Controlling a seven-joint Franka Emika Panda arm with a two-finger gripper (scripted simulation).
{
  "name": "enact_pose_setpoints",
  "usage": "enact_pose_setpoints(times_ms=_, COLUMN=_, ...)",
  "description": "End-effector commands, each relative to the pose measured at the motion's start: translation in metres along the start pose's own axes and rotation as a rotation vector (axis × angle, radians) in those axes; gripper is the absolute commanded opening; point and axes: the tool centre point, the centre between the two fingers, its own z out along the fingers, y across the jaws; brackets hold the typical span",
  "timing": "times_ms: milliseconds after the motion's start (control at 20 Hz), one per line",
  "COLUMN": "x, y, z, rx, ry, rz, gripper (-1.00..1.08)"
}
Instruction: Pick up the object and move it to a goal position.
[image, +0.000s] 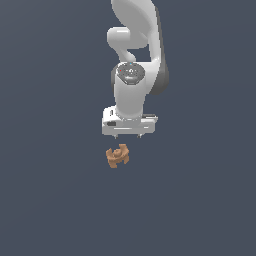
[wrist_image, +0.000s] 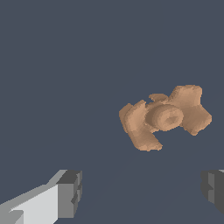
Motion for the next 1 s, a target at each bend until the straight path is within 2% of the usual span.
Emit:
enact_pose_setpoints(times_ms=0, x=0.000, y=0.000, z=0.000, rx=0.000, ry=0.000, rz=0.000, gripper=1.00)
enact_pose_setpoints(times_ms=400, x=0.006, y=-0.022, z=-0.020, rx=0.022, ry=0.017, rz=-0.004, gripper=1.00)
enact_pose_setpoints(times_ms=950, x=0.007, y=-0.020, z=-0.018, rx=0.022, ry=0.016, rz=0.015, gripper=1.00)
